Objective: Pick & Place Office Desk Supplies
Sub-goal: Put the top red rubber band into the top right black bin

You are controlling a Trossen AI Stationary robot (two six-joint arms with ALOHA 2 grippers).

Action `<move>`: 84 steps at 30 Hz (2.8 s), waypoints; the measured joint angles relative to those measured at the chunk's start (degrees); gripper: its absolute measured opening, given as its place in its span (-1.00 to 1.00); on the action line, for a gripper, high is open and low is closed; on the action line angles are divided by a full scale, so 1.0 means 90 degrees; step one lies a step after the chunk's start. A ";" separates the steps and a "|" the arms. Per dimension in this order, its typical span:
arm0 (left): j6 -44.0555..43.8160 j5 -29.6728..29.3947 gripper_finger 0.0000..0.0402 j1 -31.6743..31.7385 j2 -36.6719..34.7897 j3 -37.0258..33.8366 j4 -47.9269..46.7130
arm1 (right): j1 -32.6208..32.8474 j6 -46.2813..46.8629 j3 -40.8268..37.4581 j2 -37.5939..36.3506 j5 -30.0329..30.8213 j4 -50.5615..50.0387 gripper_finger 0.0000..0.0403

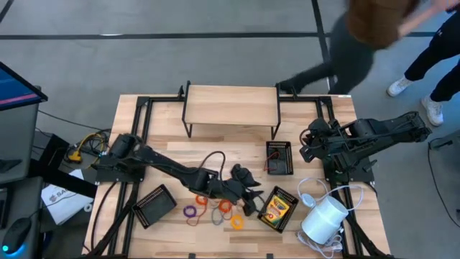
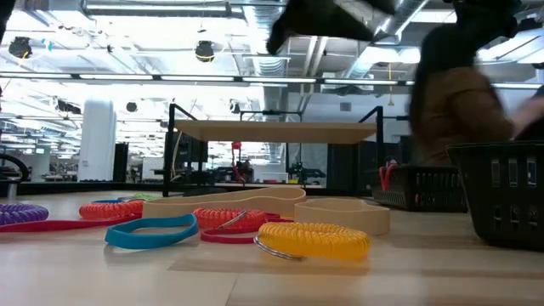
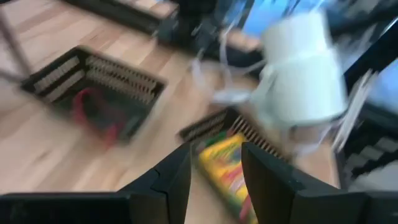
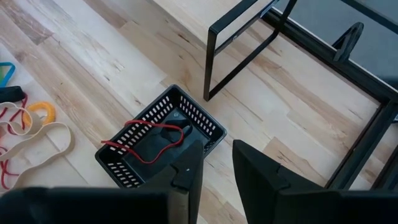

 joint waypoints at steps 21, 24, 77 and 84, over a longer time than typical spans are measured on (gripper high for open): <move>-0.1637 0.1228 -0.33 -0.0085 -0.0961 -0.0461 -0.3503 | 0.0000 -0.0219 0.0000 0.0000 0.0000 0.0019 -0.58; -0.2089 0.1242 -0.33 -0.0102 -0.0963 -0.0777 -0.3441 | -0.0001 -0.0219 0.0000 0.0000 0.0000 0.0019 -0.58; -0.3060 0.0813 0.10 0.0330 -0.0956 -0.2577 -0.2035 | -0.0002 -0.0219 -0.0002 0.0092 -0.0016 0.0284 -0.58; -0.2939 0.1277 0.17 0.0357 -0.0656 -0.2575 -0.1891 | 0.0000 -0.0228 -0.0002 0.0090 -0.0036 0.0284 -0.58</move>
